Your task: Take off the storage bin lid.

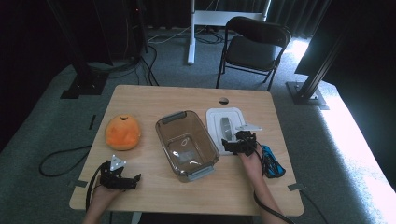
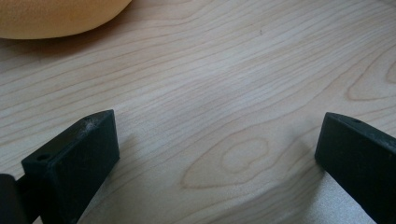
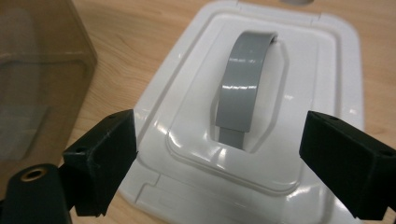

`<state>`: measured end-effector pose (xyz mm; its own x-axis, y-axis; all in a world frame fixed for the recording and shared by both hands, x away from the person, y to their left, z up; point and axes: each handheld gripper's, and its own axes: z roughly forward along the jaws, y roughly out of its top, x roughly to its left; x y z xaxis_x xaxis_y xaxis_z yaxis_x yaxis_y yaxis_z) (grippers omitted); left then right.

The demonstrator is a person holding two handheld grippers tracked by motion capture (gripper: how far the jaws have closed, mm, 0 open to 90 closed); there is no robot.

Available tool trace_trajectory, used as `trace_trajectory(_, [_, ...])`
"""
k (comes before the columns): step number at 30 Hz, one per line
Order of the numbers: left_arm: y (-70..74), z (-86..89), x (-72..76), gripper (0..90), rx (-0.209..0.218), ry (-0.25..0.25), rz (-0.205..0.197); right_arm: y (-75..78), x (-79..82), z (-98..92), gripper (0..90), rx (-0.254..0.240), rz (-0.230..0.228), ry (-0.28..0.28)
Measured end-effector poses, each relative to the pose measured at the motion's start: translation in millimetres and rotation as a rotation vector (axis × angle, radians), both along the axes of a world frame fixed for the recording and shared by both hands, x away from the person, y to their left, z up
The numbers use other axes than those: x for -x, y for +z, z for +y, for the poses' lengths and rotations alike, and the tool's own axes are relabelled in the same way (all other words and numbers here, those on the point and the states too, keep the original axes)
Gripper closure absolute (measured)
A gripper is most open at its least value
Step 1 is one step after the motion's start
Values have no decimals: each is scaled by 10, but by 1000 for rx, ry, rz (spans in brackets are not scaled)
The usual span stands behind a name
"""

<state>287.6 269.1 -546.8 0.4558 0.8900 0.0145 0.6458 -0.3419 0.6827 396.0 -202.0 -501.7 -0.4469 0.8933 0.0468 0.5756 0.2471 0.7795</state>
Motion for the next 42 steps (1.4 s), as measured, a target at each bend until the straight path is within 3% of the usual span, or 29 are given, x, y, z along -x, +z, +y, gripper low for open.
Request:
trace_trajectory(6, [0, 1, 0, 1, 0, -2, 0, 50, 172, -46, 105, 7, -36, 33])
trace_trajectory(15, [0, 3, 0, 1, 0, -4, 0, 40, 437, -143, 105, -25, -40, 71])
trace_trajectory(22, [-1, 5, 2, 1, 1, -11, -1, -20, 672, -267, 105, -70, -45, 97])
trace_trajectory(28, [0, 5, 3, 1, -1, -15, 0, -86, 826, -347, 105, -47, -42, 110])
trace_trajectory(30, [0, 5, 2, 1, 1, -17, 0, -165, 934, -417, 105, -72, -32, 125])
trace_trajectory(36, [0, 5, 3, 1, 1, -19, 0, -281, 1058, -475, 105, -27, -6, 121])
trace_trajectory(39, [0, 5, 4, 1, 1, -19, 0, -326, 1074, -501, 105, -43, 7, 146])
trace_trajectory(42, [-1, 4, 5, 1, 2, -22, 0, -413, 1097, -522, 105, 2, 21, 151])
